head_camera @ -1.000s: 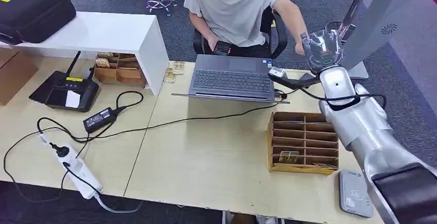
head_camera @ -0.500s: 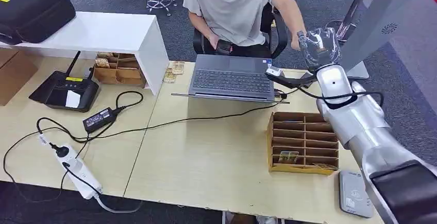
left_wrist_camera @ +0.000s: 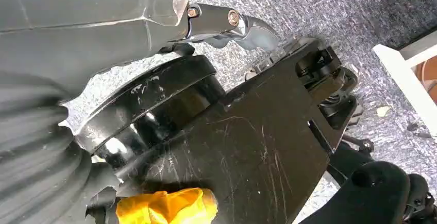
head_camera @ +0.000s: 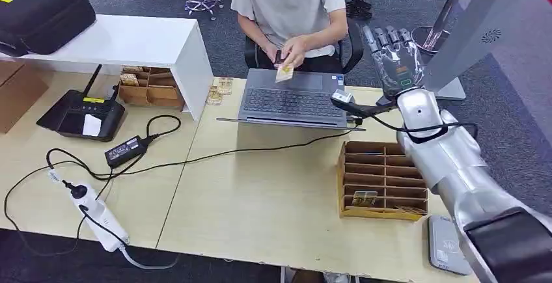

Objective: Pass the card to the sensor for recognition and then transmit it.

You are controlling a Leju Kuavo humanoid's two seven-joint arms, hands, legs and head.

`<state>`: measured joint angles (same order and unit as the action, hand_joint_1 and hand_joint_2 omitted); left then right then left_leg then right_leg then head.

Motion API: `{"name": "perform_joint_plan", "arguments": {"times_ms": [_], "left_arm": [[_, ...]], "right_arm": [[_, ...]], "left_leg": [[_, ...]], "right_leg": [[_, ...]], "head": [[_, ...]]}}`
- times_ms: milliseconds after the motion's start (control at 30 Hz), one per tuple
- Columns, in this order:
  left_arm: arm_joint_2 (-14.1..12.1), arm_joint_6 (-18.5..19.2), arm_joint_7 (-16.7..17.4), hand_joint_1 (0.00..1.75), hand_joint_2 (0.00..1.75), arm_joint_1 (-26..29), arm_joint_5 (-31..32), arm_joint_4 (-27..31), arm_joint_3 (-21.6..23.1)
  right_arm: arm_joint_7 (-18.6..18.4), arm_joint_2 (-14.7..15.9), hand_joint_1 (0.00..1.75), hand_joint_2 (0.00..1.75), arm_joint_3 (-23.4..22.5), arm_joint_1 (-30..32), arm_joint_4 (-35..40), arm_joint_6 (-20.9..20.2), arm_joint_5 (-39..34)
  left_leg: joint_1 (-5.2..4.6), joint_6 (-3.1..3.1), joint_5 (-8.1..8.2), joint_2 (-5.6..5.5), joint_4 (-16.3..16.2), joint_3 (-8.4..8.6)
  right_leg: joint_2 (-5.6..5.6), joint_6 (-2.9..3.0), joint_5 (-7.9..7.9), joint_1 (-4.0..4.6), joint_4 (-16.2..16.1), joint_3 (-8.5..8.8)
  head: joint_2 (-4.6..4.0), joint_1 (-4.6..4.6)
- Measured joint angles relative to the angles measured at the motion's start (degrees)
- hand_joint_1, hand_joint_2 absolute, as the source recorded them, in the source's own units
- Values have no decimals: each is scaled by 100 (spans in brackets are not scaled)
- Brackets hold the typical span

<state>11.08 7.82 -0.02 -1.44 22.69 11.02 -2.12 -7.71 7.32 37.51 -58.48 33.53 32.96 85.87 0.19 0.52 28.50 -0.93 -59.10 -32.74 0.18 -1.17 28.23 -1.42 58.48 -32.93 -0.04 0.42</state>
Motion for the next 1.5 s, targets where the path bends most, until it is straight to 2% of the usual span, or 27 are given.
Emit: {"name": "perform_joint_plan", "arguments": {"times_ms": [233, 500, 667, 800, 1067, 1233, 1367, 1500], "left_arm": [[0, -48, 41, 0, 175, 10, -50, 0, 0], [15, -142, 39, 0, 175, 35, -144, 0, -4], [31, -218, 39, 0, 175, 64, -262, 0, -53], [39, -253, 39, 0, 175, 71, -308, 0, -83], [55, -271, 39, 0, 175, 76, -330, 0, -116], [81, -330, -2, 0, 175, 104, -490, 0, -243], [109, -384, -22, 0, 175, 120, -616, 0, -389], [138, -431, -96, 0, 175, 126, -717, 0, -525]], "right_arm": [[100, 254, 0, 175, -171, 468, 754, 70, -277], [358, 828, 0, 175, -665, 1172, 2271, 192, -846], [538, 1187, 0, 175, -1104, 2114, 3701, 378, -1090], [640, 1421, 0, 175, -1443, 2837, 4569, 470, -1101], [756, 1633, 0, 175, -1738, 3365, 5300, 470, -1193], [992, 1897, 0, 175, -1998, 4154, 5915, 367, -1784], [1366, 2199, 0, 175, -2317, 5119, 6501, 117, -2505], [1771, 2284, 0, 175, -2470, 5833, 6970, -166, -3257]], "left_leg": [[0, 0, 0, -1, 0, -1], [-1, -4, 3, 2, -1, -1], [0, -4, 4, -9, 0, -6], [0, -2, 10, -6, 1, -7], [0, -1, 8, -1, 0, -2], [0, -2, 10, -12, 0, -4], [-1, -9, 24, -12, 1, -11], [0, -5, 30, -5, 1, -6]], "right_leg": [[-2, 0, 0, 0, -2, -2], [3, 0, 0, 0, -6, -4], [-12, 1, 3, 1, -9, -2], [-9, 1, 4, 0, -9, -3], [-6, 1, 3, 0, -8, -2], [-16, -1, 6, 0, -13, 0], [-16, -1, 14, 0, -15, -1], [-11, -1, 18, 1, -18, -3]], "head": [[0, 0], [0, -2], [0, 0], [0, 0], [0, 0], [0, 0], [0, -2], [0, 0]]}}
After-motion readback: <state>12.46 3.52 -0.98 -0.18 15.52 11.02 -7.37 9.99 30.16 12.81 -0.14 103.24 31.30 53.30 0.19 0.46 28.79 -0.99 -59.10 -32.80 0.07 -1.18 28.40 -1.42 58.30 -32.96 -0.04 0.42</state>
